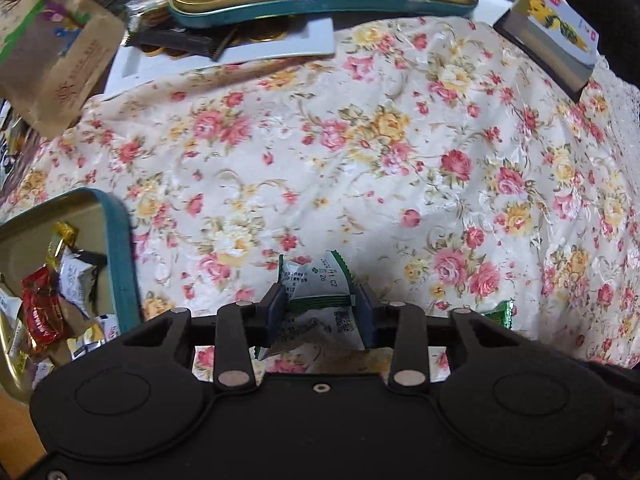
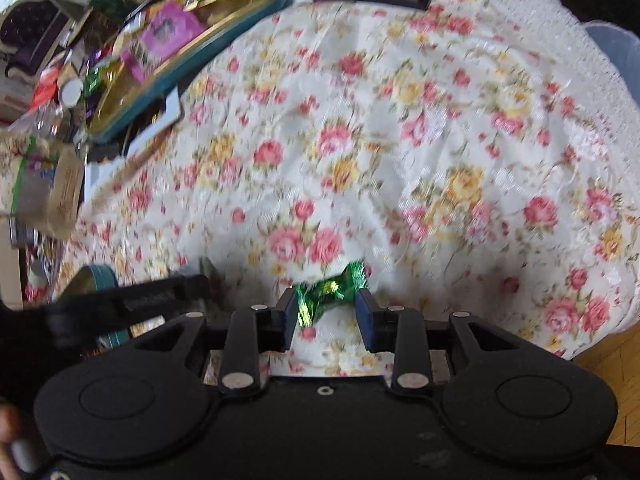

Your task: Organize snacks

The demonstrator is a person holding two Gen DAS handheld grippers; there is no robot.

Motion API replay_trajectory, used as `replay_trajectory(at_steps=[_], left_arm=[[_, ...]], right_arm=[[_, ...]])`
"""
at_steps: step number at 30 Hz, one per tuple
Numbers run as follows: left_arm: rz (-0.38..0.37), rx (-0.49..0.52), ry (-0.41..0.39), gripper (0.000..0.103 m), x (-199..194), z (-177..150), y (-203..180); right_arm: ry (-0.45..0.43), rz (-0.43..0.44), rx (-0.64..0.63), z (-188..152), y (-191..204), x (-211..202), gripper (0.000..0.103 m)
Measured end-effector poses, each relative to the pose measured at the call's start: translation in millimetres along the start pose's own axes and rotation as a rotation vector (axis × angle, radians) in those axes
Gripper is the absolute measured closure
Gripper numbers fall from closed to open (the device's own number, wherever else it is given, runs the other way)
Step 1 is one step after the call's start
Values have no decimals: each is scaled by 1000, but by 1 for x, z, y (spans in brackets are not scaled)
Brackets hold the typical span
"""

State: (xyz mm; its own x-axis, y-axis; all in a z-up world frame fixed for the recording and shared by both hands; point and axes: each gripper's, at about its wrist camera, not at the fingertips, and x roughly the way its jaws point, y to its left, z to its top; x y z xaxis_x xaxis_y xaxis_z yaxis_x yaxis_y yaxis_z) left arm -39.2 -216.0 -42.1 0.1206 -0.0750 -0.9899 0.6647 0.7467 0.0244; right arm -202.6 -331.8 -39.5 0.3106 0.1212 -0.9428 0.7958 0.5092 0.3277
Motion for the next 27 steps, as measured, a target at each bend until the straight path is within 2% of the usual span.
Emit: replay_trajectory(at_steps=[4,8,12,16,27], left_arm=[[-4,-12,-2,57,-10,-2,10],[-29,-34,-7,57,-21,-3,17],[-48,-41,-36,56,-36,-4,23],[-58,-41,-56,56,-45,-5,28],[-72,-78,-50,56,-49,-6,46]], right_arm=[[43,-1,-42,-8,7,16,68],[58,-13,1,-3,6,30,67],[14,-64,12,8,9,36,66],[-41,-102,-29,15,20,40,63],[-71,-170,-112,12,35,53,64]])
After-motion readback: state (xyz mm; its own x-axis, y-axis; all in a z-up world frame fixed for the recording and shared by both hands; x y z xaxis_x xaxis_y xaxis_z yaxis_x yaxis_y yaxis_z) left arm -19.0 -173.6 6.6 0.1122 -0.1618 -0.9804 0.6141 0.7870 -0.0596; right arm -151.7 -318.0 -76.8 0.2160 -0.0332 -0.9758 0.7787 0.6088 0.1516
